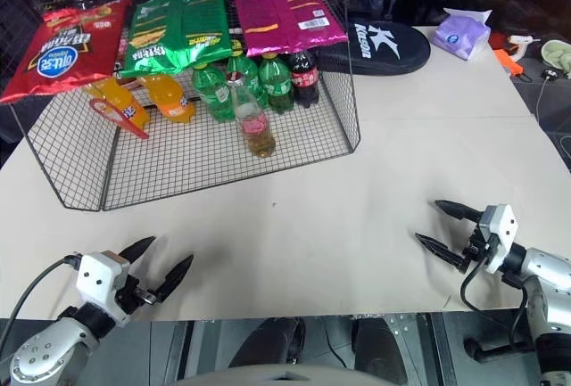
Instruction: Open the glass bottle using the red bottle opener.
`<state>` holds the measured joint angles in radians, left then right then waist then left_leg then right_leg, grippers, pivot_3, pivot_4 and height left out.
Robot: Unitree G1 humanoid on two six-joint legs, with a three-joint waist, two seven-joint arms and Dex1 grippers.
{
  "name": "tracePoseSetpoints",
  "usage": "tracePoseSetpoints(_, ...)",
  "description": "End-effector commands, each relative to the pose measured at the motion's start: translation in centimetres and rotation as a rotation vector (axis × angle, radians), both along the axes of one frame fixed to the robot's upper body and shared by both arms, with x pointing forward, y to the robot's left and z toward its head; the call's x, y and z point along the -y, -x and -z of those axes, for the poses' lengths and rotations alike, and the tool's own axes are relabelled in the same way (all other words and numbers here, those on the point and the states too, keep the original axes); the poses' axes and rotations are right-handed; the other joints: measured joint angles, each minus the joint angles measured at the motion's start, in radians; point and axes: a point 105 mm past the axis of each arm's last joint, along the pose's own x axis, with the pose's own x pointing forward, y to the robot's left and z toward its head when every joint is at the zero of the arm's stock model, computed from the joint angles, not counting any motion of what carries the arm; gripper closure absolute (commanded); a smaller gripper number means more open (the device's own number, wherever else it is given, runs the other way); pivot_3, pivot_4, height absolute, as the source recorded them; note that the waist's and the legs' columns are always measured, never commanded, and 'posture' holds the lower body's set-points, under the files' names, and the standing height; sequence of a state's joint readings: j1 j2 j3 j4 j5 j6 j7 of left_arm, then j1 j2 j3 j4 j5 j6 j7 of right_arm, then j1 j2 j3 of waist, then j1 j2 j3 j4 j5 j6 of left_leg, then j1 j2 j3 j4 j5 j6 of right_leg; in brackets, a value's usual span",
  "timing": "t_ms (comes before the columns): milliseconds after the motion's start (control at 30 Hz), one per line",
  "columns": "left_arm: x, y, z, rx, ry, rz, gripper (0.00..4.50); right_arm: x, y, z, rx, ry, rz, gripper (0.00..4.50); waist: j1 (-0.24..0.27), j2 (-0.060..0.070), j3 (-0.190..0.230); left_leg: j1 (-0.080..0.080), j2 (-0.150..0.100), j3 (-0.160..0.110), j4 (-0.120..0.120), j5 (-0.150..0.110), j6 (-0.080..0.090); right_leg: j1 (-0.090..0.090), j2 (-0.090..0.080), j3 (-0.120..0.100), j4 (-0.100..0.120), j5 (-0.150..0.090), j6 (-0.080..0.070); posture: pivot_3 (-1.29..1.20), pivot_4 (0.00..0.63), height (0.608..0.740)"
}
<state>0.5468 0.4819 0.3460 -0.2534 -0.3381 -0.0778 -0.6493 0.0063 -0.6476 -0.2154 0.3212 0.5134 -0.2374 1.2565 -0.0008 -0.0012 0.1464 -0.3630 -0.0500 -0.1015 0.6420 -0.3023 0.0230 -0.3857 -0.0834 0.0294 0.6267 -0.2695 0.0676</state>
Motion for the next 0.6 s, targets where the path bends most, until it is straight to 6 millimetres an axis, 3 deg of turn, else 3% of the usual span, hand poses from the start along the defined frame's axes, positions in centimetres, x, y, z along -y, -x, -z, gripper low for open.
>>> tracePoseSetpoints(33,-0.1,-0.2,-1.1,0.041,-0.015,0.003,0.0,0.2,0.2,-1.2,0.037,-0.005,-0.011,0.04,0.0,0.0,0.0,0.0,0.0,0.0,0.0,0.0,0.0,0.0,0.0,0.0,0.0,0.0,0.0,0.0,0.15,0.74)
tracePoseSetpoints(600,0.7,-1.4,-1.3,0.067,0.012,0.013,0.0,-0.8,0.4,-1.6,0.05,0.0,-0.033,0.04,0.0,0.0,0.0,0.0,0.0,0.0,0.004,0.0,0.0,0.0,0.0,-0.001,0.002,0.0,0.0,0.0,0.15,0.74)
